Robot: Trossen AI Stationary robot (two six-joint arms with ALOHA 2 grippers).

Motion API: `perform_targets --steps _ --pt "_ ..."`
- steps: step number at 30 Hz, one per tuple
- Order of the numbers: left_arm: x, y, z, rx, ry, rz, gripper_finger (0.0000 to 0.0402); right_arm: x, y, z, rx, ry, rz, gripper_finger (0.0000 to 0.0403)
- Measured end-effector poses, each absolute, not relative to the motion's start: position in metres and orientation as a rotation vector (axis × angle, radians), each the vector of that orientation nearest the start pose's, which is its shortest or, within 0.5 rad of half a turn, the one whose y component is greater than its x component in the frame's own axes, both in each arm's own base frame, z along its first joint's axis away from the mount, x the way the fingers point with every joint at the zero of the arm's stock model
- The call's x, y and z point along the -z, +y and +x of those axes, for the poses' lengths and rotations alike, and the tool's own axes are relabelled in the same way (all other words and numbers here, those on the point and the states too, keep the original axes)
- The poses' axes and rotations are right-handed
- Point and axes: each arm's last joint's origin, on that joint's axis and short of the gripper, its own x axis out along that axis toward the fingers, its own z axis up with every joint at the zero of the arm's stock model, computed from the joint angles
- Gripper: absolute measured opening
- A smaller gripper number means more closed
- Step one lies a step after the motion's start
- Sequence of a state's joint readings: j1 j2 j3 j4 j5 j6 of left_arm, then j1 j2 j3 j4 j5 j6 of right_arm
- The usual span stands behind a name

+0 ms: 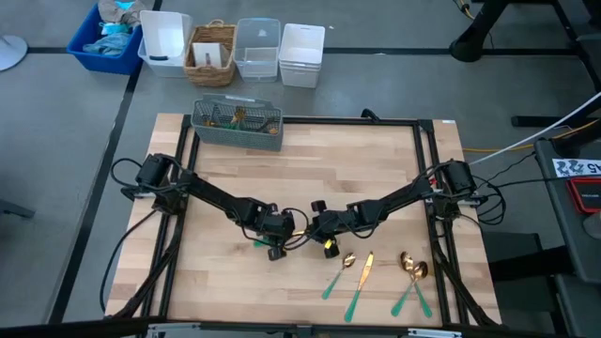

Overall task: Sort silverware
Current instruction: Put the green knife into the gray silverware basket

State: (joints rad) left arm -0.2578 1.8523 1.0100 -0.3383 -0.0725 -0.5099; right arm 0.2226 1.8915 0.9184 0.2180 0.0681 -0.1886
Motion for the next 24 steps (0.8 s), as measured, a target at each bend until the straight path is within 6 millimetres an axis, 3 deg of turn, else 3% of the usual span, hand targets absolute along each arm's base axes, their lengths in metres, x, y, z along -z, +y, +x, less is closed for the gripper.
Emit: perform_targets --steps 11,24 --pt "-0.125 -0.068 0.334 -0.061 1.190 -0.453 0.0023 -0.120 0.078 0.354 -0.217 0.713 -0.287 0.0092" --pt "-0.125 -0.069 0.334 -0.069 1.182 -0.458 0.0002 -0.120 0.079 0.353 -0.256 0.715 -0.272 0.0092"
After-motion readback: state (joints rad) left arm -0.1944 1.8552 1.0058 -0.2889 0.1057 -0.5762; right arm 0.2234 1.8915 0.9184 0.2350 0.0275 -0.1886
